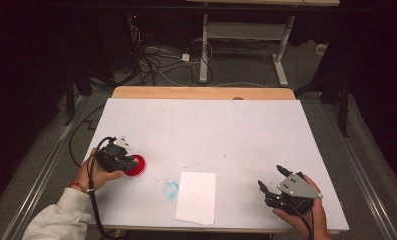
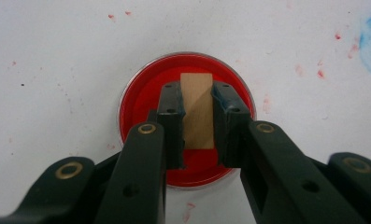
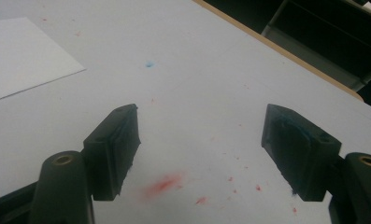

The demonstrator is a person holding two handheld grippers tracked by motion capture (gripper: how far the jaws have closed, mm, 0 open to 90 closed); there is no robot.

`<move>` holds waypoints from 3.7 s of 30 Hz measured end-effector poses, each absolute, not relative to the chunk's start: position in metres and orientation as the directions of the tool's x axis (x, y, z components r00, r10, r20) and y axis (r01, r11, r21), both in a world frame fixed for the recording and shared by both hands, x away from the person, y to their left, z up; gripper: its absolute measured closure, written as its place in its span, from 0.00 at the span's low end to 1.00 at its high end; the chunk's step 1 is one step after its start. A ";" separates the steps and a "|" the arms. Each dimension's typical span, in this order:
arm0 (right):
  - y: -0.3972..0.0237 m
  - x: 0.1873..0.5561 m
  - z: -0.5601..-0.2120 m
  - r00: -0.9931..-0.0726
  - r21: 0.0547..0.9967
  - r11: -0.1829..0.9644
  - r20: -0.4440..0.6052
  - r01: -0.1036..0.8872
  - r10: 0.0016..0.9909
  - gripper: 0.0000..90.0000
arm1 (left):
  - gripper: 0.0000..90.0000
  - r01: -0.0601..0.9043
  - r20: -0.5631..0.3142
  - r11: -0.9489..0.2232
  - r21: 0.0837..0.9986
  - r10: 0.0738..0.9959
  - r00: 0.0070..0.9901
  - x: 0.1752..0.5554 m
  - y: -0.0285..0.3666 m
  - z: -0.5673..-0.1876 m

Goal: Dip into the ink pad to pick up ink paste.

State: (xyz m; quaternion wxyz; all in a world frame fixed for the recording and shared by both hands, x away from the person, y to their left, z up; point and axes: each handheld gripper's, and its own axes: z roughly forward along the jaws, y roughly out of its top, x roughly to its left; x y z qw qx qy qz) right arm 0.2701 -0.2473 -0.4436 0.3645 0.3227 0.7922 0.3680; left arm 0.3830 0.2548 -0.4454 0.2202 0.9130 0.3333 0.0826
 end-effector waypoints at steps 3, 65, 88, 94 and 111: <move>-0.248 0.270 -0.444 -0.525 0.820 0.518 -0.337 0.244 0.781 0.31 | 0.82 0.573 0.004 -0.678 0.460 0.647 0.762 0.383 0.255 -0.446; -0.246 0.270 -0.443 -0.536 0.812 0.534 -0.349 0.238 0.769 0.31 | 0.82 0.550 0.100 -0.696 0.462 0.657 0.747 0.382 0.258 -0.441; -0.244 0.269 -0.444 -0.535 0.810 0.534 -0.347 0.243 0.770 0.30 | 0.82 0.614 -0.016 -0.634 0.470 0.689 0.724 0.391 0.265 -0.450; -0.244 0.269 -0.443 -0.541 0.812 0.533 -0.345 0.238 0.767 0.29 | 0.82 0.615 -0.025 -0.618 0.490 0.695 0.719 0.390 0.268 -0.451; -0.242 0.277 -0.444 -0.545 0.813 0.528 -0.334 0.247 0.769 0.29 | 0.82 0.610 -0.008 -0.621 0.493 0.697 0.717 0.388 0.266 -0.452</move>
